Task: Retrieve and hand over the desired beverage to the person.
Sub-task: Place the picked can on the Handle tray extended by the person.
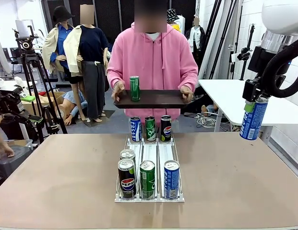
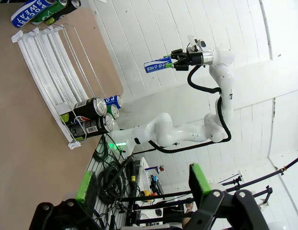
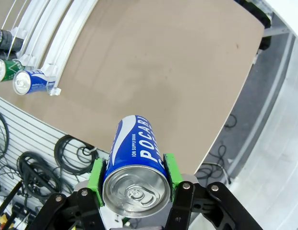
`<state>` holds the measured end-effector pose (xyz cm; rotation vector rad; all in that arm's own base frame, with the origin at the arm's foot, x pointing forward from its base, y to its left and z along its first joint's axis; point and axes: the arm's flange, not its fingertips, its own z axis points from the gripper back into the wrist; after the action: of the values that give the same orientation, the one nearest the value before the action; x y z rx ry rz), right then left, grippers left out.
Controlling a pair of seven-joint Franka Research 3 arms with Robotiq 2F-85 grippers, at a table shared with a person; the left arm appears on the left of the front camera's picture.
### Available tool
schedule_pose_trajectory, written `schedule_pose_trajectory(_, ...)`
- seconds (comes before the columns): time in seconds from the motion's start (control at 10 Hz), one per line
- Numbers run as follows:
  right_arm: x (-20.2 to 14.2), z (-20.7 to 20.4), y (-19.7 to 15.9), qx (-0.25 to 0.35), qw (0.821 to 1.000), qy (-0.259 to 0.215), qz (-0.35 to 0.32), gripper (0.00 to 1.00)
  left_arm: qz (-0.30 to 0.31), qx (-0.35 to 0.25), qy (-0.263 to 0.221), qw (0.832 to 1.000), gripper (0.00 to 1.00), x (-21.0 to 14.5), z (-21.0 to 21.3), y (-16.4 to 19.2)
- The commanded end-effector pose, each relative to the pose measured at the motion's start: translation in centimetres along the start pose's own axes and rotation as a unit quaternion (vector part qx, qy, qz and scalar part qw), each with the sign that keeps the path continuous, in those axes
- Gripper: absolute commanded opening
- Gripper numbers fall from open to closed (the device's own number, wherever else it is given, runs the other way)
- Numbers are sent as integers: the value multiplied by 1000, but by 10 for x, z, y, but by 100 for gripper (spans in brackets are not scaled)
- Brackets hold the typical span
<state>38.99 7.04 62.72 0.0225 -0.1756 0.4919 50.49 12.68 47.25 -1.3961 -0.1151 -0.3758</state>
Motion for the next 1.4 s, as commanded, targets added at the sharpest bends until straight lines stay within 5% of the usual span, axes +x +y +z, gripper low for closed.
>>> schedule_pose_trajectory(0.0, -1, 1, 1, -1, 1000, 1, -6, 0, 1, 3, -3, 1000, 100, -1, -1, -1)
schedule_pose_trajectory(1.1, 0, 0, 0, 0, 1000, 0, 0, 0, 1, 3, -3, 1000, 100, -1, -1, -1)
schedule_pose_trajectory(1.3, 31, 17, 11, 14, 1000, -18, 21, 0, 1, 3, -3, 1000, 100, -1, -1, -1)
